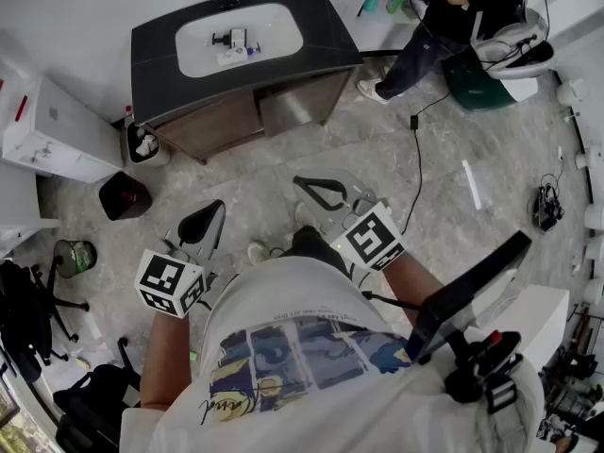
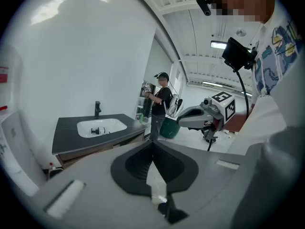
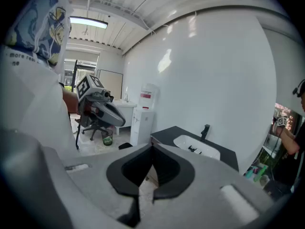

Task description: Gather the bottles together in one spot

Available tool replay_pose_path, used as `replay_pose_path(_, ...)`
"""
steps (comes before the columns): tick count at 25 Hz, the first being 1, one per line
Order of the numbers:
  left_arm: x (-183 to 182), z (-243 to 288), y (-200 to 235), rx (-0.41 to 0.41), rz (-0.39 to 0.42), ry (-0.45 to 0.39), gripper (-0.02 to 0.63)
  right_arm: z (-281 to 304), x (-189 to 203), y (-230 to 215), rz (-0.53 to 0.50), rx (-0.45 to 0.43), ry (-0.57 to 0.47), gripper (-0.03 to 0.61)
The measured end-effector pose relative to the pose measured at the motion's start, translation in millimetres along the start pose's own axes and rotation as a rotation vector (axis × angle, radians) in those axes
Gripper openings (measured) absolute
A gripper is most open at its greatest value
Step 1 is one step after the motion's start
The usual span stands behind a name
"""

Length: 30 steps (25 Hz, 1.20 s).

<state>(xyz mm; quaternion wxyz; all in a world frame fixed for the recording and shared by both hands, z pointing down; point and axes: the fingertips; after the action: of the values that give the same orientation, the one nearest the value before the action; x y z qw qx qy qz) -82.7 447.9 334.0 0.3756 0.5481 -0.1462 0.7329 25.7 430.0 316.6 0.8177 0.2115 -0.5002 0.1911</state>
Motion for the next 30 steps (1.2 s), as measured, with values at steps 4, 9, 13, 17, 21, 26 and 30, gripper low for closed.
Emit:
replay_pose_path(4,-4.3,10.8,4.2,-0.007,-0.01,0.001,0.002,5.4,2.6,-10.2,-0.005,-0.019,-0.006,0.002)
replay_pose_path(9,-10.1,37.0,2.0,-0.009,-0.006,0.011,0.002,1.3,13.4,-32.8,0.042,-0.034,-0.019,0.003)
replay_pose_path(13,-23.9,63.8,4.5,-0.039,-0.001,0.015,0.002,0.1,19.0,-64.4,0.051,-0.049,-0.035,0.023)
replay_pose_path(17,-37.3,95.5,8.8,-0.068,0.0,0.024,0.003,-0.2,22.9,-102.4,0.05,-0.062,-0.049,0.045)
replay_pose_path(21,-52.3,133.2,12.4,-0.102,-0.003,0.033,0.036,0.2,29.7,-145.1,0.05,-0.086,-0.064,0.055)
replay_pose_path(26,-66.6,172.3,15.0,-0.146,-0.007,0.035,0.054,-0.6,42.2,-184.9,0.054,-0.118,-0.075,0.064)
replay_pose_path(30,-72.0,193.9,16.3,-0.187,-0.021,0.04,0.057,-0.7,54.5,-205.8,0.03,-0.146,-0.056,0.071)
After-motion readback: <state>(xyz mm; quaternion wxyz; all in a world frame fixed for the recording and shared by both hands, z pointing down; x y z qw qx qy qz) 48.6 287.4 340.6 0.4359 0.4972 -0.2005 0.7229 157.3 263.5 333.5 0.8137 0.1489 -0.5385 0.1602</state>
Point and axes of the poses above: the fingertips, and each gripper's own axes: z forward along the fingers, y to its left, x out of its underside, and after that the axes turned 2 degrees about z, right-handed
